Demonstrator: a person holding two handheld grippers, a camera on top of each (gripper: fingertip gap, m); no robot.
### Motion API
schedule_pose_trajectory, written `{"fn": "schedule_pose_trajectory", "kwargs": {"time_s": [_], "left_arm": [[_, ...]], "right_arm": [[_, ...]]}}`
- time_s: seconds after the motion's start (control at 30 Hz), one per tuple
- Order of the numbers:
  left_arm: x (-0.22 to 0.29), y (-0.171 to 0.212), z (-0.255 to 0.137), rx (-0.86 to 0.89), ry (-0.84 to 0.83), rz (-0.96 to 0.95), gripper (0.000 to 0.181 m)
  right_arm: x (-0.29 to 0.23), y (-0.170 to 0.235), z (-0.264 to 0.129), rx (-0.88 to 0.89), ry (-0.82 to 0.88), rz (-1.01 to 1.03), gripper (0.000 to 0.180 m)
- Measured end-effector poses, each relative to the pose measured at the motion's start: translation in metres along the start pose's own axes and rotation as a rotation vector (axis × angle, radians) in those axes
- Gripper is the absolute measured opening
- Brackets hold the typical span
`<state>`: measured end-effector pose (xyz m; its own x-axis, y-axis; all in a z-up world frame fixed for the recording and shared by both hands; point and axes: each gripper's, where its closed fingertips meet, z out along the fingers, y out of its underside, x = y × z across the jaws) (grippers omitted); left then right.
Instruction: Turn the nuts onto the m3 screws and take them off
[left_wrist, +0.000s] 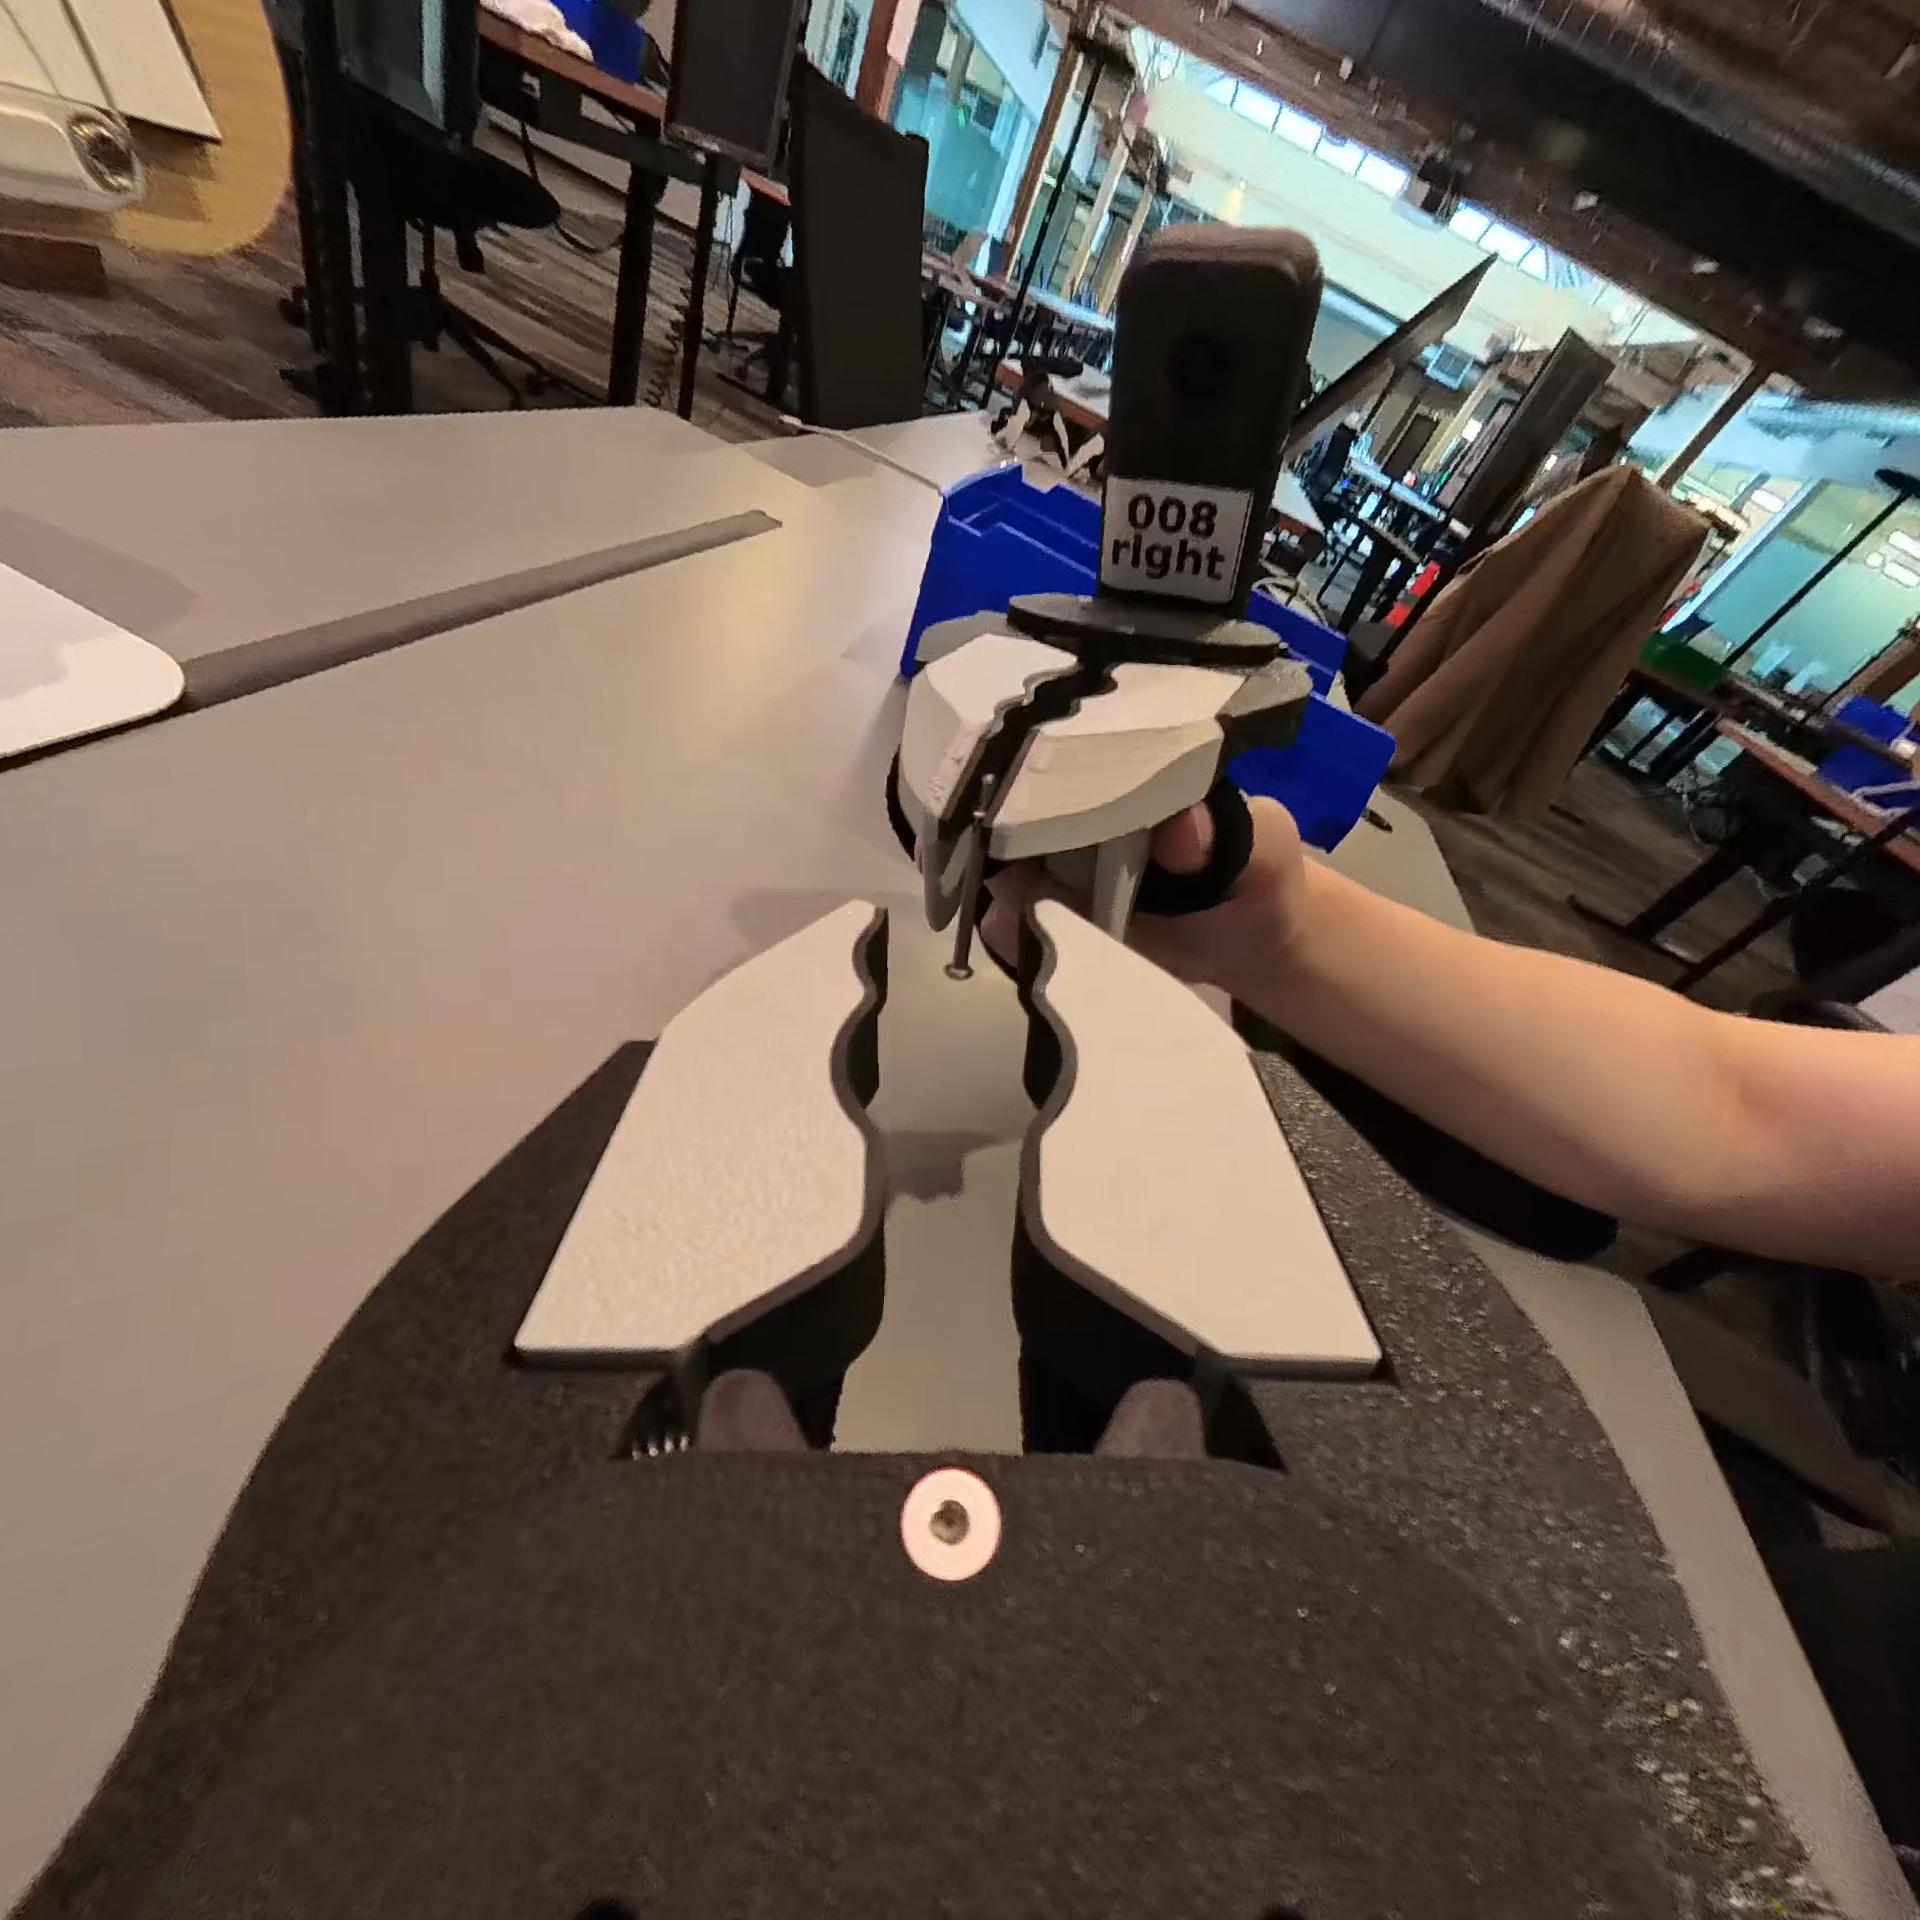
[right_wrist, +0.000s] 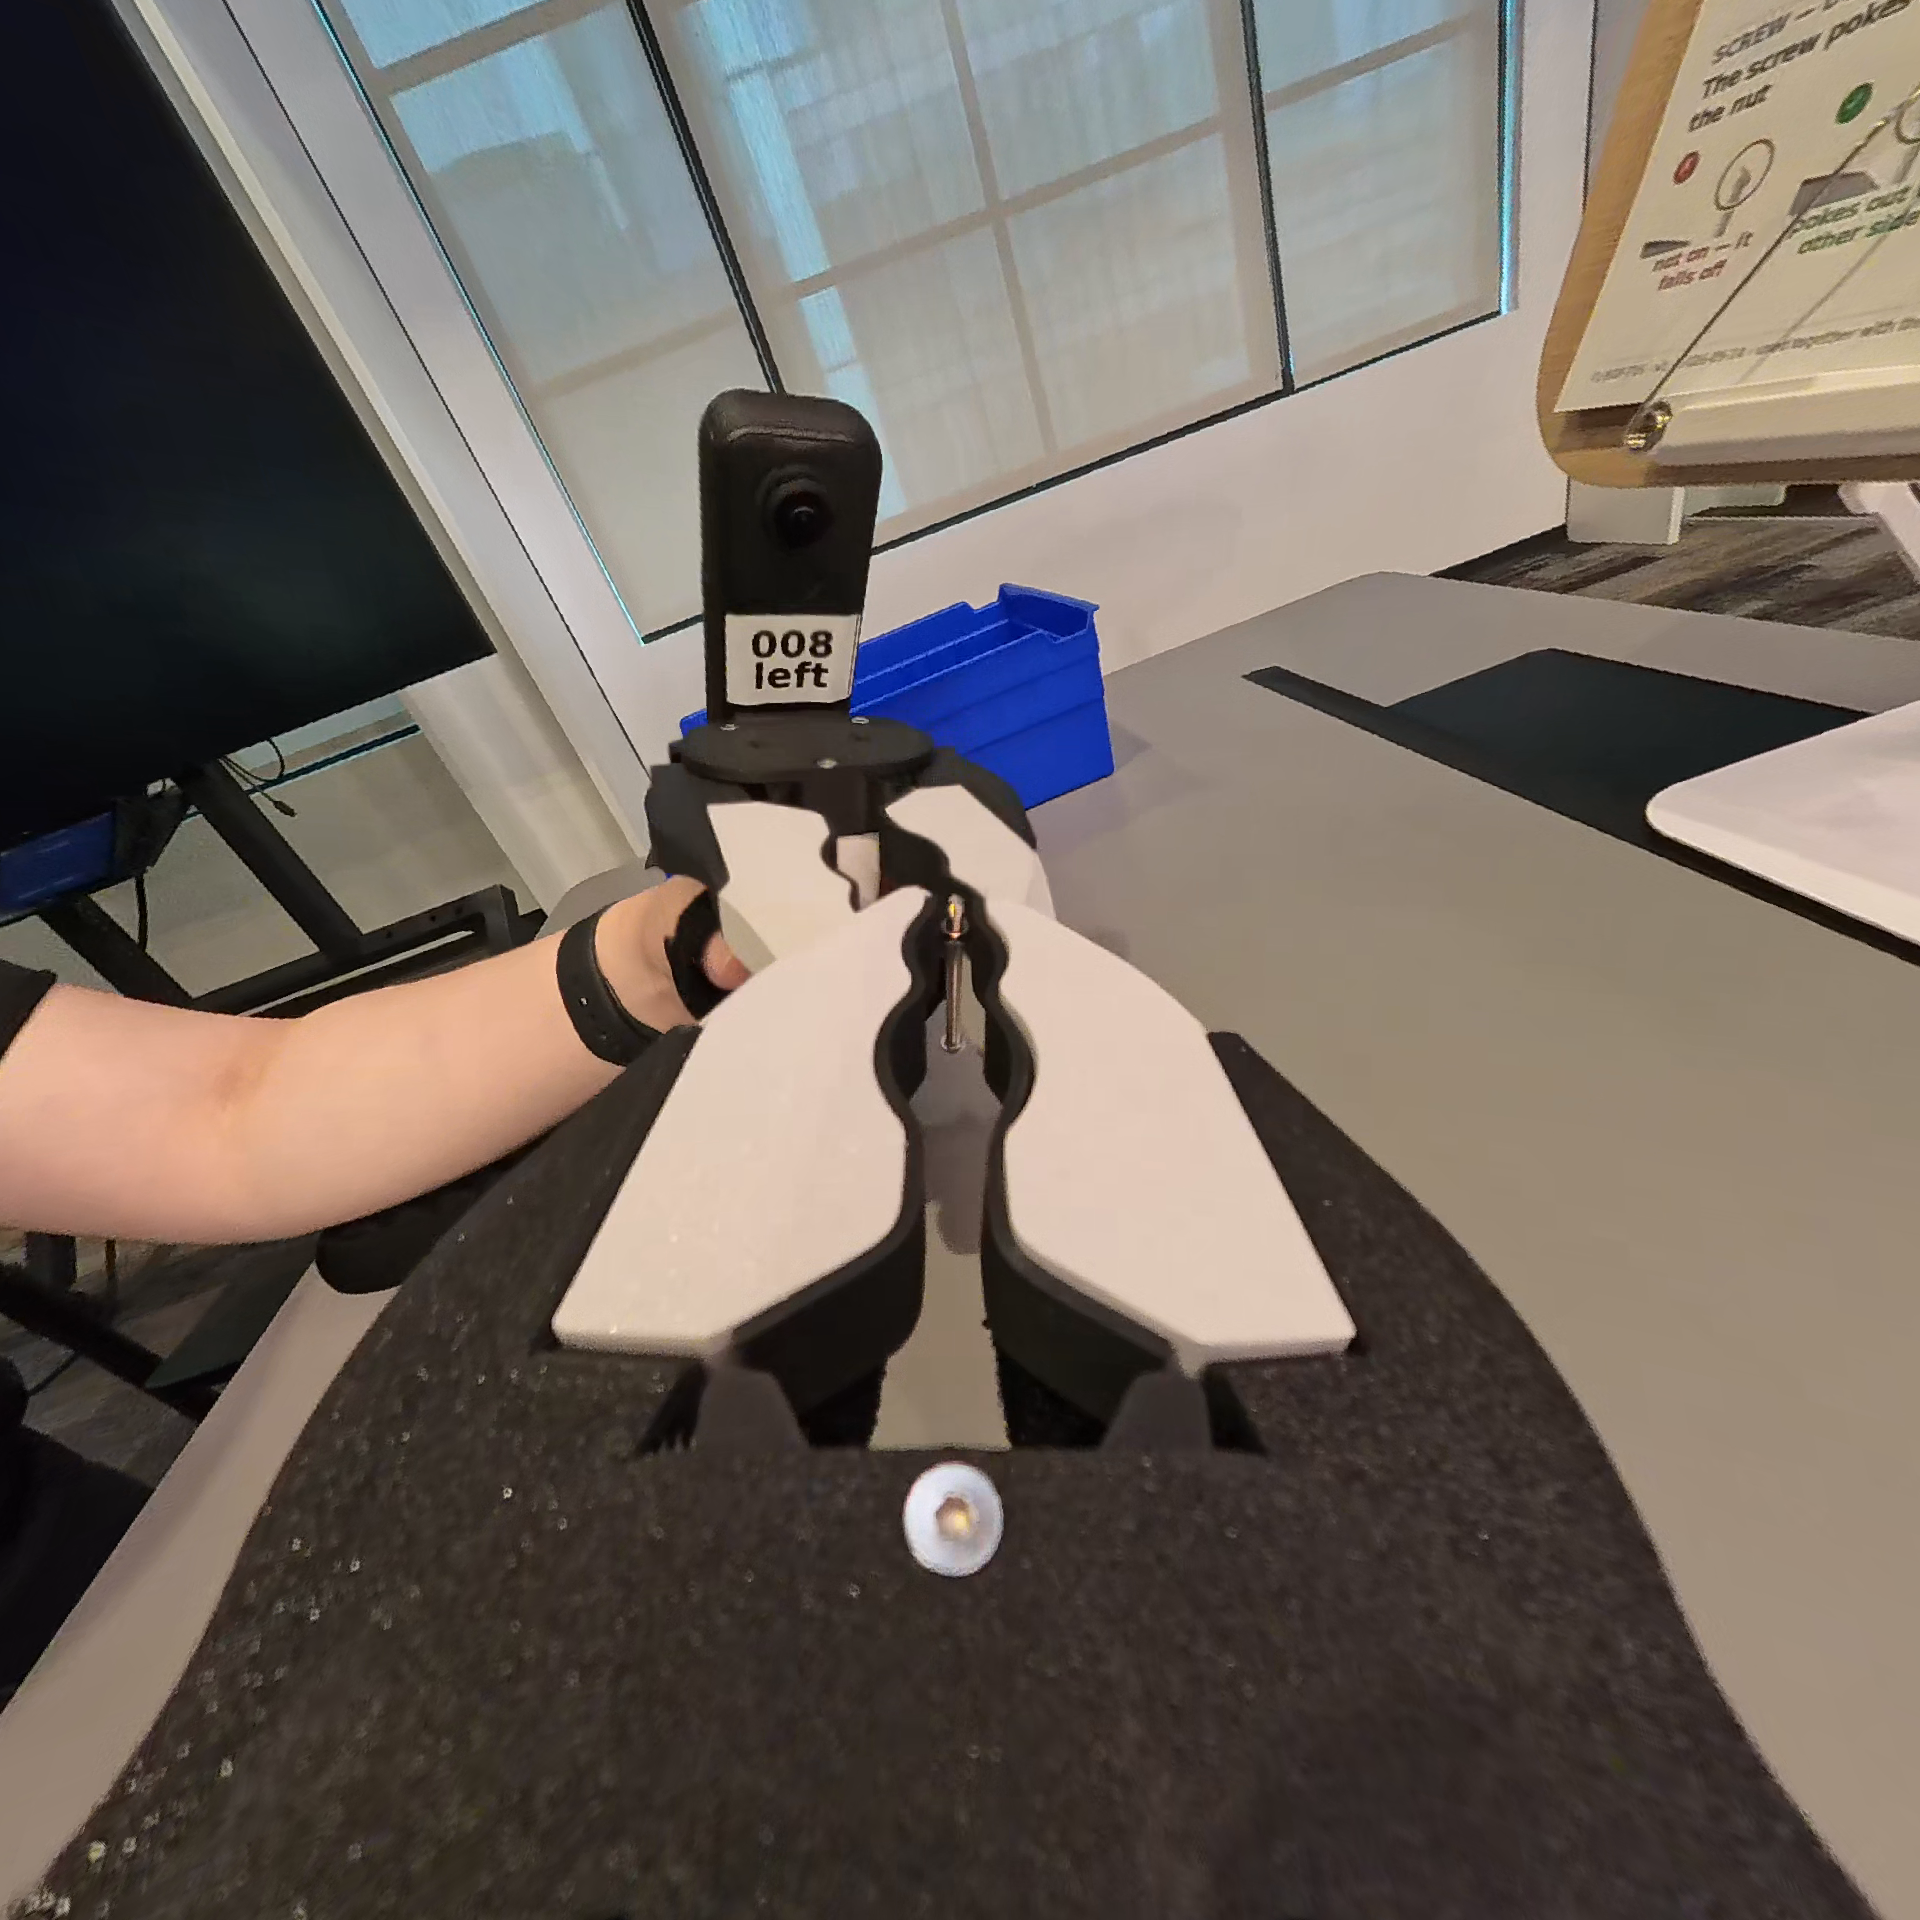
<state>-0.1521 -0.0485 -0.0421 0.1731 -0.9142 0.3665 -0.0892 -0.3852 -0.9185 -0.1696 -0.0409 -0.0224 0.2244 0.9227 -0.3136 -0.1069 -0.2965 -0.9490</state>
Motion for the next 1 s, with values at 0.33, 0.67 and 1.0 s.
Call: {"fn": "schedule_pose_trajectory", "kwargs": {"time_s": [0.33,0.67,1.0], "left_arm": [[0.000,0.009,0.004,-0.040,0.021,-0.015,0.004],[-0.001,0.005,0.001,-0.015,0.069,-0.129,0.003],[0.000,0.014,0.003,-0.068,0.067,-0.110,0.006]], "right_arm": [[0.002,0.005,0.001,-0.025,0.012,-0.014,0.004],[0.005,0.010,0.003,-0.049,0.015,0.020,0.005],[0.005,0.015,0.004,-0.076,0.006,0.037,0.005]]}}
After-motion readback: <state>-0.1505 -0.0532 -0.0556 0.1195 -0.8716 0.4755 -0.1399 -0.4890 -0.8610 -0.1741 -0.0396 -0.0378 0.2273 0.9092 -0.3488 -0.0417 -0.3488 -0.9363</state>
